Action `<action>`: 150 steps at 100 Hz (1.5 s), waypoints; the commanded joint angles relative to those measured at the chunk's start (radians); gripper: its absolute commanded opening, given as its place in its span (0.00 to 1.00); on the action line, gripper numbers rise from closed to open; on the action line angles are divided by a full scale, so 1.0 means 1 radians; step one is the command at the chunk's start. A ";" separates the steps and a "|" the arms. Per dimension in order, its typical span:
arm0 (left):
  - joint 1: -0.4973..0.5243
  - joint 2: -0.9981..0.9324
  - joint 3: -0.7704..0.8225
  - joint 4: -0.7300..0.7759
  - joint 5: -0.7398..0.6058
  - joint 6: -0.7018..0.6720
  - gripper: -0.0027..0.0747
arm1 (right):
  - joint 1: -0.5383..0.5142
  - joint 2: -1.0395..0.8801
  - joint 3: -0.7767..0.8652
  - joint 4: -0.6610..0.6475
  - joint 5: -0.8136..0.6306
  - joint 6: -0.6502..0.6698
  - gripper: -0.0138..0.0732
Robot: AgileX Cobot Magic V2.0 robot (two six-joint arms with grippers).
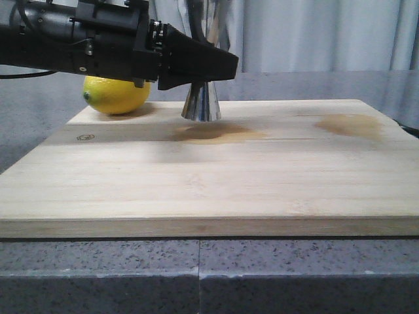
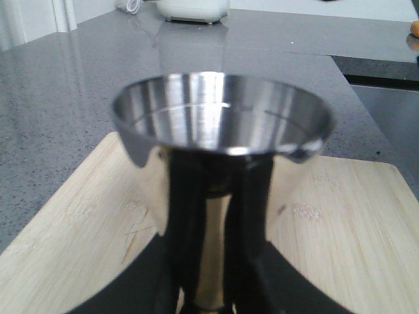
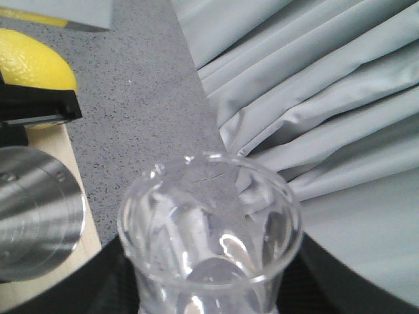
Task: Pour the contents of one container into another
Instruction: 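Tilt the measuring cup with the right gripper, pouring into the jigger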
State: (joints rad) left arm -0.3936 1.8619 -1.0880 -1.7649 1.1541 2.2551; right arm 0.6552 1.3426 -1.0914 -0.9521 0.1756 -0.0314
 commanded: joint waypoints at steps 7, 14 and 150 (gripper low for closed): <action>-0.010 -0.054 -0.029 -0.087 0.104 0.000 0.11 | -0.002 -0.025 -0.037 -0.046 -0.047 -0.003 0.54; -0.010 -0.054 -0.029 -0.087 0.104 0.000 0.11 | -0.002 -0.025 -0.037 -0.066 -0.047 -0.003 0.54; -0.010 -0.054 -0.029 -0.087 0.104 0.000 0.11 | -0.002 -0.025 -0.037 -0.231 -0.089 -0.003 0.54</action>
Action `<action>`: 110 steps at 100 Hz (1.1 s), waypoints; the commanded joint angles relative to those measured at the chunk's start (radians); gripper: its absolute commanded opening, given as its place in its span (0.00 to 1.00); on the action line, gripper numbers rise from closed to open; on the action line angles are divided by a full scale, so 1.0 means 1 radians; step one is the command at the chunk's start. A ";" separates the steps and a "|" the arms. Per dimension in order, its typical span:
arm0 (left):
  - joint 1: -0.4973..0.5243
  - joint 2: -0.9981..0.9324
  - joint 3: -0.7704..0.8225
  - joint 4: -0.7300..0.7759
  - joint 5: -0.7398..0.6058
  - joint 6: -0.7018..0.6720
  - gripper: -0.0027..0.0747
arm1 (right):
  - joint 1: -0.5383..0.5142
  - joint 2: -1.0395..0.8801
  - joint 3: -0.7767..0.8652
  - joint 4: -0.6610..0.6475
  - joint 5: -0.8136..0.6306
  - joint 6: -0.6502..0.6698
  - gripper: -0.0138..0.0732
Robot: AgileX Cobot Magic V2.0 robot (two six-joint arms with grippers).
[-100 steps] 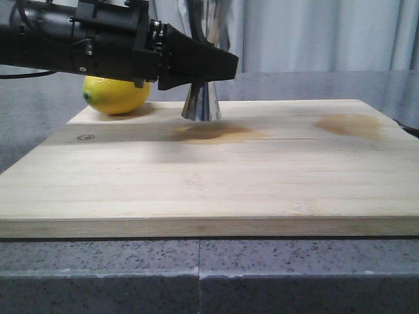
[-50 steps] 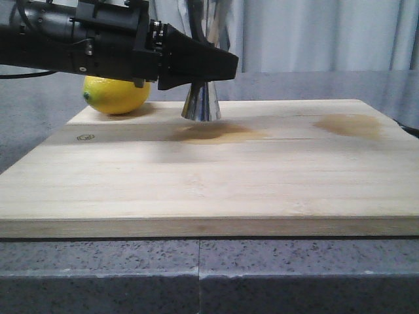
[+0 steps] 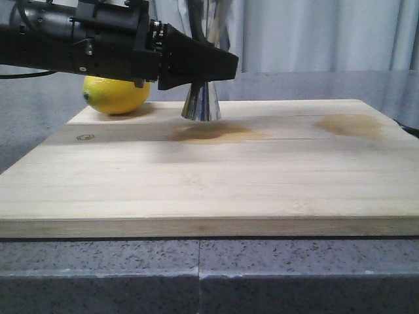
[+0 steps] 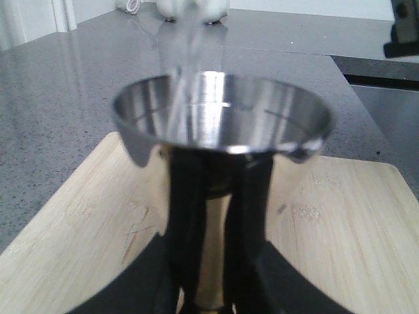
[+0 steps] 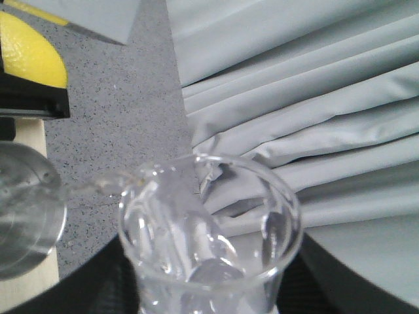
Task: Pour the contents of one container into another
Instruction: 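Tilt the measuring cup with the right gripper, pouring into the jigger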
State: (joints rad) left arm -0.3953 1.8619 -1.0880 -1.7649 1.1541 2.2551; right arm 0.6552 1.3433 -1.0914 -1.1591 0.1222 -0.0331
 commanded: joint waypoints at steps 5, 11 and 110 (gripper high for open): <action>-0.009 -0.054 -0.029 -0.087 0.104 0.000 0.11 | -0.002 -0.026 -0.037 -0.030 -0.035 -0.001 0.54; -0.009 -0.054 -0.029 -0.087 0.104 0.000 0.11 | -0.002 -0.026 -0.037 -0.032 -0.035 -0.001 0.54; -0.009 -0.054 -0.029 -0.087 0.104 0.000 0.11 | -0.002 -0.026 -0.037 -0.121 -0.013 -0.001 0.54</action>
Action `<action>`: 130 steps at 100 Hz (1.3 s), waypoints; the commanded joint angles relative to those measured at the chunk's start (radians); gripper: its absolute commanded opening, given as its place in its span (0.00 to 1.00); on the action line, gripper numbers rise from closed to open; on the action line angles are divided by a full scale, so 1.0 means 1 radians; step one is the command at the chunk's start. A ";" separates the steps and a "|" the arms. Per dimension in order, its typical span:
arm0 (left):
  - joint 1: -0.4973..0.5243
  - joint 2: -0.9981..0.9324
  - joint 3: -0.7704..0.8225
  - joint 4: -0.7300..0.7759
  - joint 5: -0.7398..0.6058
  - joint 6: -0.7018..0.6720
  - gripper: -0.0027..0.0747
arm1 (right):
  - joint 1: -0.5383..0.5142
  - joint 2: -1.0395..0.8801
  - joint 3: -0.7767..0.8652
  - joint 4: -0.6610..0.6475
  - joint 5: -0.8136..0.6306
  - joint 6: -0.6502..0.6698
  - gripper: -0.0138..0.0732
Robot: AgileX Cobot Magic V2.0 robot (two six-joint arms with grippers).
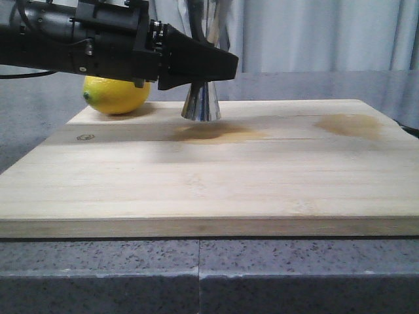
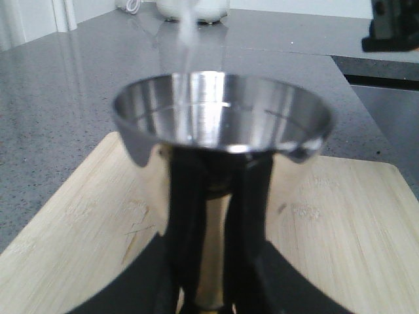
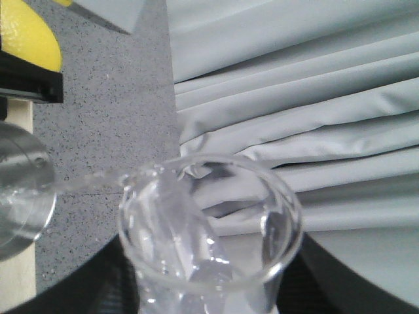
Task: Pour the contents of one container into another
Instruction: 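Tilt the measuring cup with the right gripper, pouring into the jigger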
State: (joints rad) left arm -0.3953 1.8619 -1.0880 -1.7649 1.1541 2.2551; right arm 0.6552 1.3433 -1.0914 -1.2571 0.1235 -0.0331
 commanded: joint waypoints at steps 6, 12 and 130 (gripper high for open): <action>-0.009 -0.054 -0.029 -0.087 0.104 0.000 0.11 | -0.002 -0.026 -0.037 -0.023 -0.015 -0.001 0.54; -0.009 -0.054 -0.029 -0.087 0.104 0.000 0.11 | -0.002 -0.026 -0.037 -0.023 -0.015 -0.001 0.54; -0.009 -0.054 -0.029 -0.087 0.104 0.000 0.11 | -0.002 -0.026 -0.037 -0.070 -0.021 -0.001 0.54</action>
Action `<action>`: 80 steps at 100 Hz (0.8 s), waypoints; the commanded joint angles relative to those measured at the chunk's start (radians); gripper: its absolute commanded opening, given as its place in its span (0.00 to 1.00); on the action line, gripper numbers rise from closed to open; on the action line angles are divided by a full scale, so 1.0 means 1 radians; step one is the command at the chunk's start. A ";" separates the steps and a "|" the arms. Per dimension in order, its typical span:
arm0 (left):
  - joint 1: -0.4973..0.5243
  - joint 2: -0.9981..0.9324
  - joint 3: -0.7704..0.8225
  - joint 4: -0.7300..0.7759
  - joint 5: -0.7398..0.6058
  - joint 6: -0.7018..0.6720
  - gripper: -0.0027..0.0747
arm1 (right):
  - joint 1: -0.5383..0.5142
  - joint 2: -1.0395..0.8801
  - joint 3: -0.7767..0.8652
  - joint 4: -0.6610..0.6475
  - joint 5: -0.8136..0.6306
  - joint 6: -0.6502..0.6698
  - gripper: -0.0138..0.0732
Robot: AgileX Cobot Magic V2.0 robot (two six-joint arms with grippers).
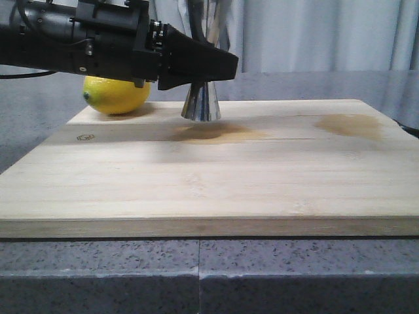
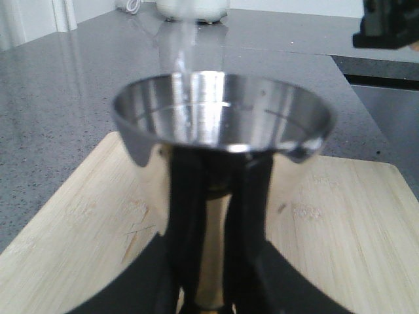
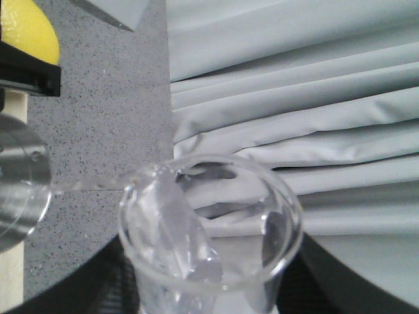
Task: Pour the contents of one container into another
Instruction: 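Tilt the measuring cup with the right gripper, pouring into the jigger, then tilt the emptied measuring cup back upright with the right gripper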
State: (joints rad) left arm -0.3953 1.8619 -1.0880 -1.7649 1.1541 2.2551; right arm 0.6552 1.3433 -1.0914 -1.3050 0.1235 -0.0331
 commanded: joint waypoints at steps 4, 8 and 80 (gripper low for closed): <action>-0.009 -0.054 -0.029 -0.087 0.104 0.000 0.11 | -0.002 -0.026 -0.037 -0.022 -0.022 -0.001 0.54; -0.009 -0.054 -0.029 -0.087 0.104 0.000 0.11 | -0.002 -0.026 -0.037 -0.023 -0.023 -0.001 0.54; -0.009 -0.054 -0.029 -0.087 0.104 0.000 0.11 | -0.002 -0.026 -0.037 -0.049 -0.025 -0.001 0.54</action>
State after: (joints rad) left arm -0.3953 1.8619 -1.0880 -1.7649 1.1541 2.2551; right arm 0.6552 1.3433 -1.0914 -1.3370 0.1161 -0.0331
